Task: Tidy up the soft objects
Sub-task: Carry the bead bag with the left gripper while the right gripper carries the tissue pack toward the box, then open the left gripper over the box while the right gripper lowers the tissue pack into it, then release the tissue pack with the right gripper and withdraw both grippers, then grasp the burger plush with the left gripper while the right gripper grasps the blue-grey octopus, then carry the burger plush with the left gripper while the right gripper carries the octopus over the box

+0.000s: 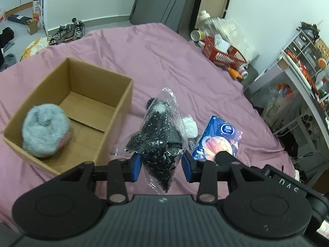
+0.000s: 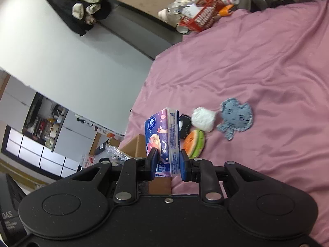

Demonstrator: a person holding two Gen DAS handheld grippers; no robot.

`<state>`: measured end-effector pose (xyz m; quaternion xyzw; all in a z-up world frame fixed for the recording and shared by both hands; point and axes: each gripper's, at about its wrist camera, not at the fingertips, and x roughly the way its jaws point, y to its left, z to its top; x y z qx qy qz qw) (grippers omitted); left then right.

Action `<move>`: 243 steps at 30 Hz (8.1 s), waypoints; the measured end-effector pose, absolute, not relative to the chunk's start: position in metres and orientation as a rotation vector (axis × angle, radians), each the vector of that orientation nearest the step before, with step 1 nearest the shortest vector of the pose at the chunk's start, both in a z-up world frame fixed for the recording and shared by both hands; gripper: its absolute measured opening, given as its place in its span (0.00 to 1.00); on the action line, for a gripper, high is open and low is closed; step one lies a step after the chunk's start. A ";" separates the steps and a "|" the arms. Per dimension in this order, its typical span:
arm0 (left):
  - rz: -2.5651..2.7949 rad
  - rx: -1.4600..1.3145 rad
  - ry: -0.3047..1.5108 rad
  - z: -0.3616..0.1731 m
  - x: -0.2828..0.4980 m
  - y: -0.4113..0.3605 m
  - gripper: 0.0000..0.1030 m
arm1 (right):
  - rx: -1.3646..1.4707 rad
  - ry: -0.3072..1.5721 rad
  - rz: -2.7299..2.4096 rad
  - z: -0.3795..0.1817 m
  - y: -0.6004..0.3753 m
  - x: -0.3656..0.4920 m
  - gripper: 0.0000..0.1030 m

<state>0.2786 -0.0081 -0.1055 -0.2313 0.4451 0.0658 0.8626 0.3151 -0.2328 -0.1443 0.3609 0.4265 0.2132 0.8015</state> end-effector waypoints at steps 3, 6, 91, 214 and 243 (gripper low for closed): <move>0.149 -0.483 0.915 -0.099 0.271 0.001 0.39 | 0.757 0.916 0.472 -0.141 -0.225 0.311 0.21; 0.168 -0.467 0.910 -0.096 0.265 0.011 0.39 | 0.746 0.914 0.476 -0.137 -0.219 0.308 0.21; 0.251 -0.272 0.934 -0.075 0.266 0.021 0.91 | 0.588 0.914 0.371 -0.101 -0.218 0.308 0.98; 0.227 -0.434 0.816 -0.066 0.255 0.087 0.32 | 0.674 0.811 0.452 -0.087 -0.199 0.335 0.17; 0.095 -0.508 0.930 -0.129 0.284 0.117 0.42 | 0.539 0.871 0.524 -0.090 -0.122 0.337 0.17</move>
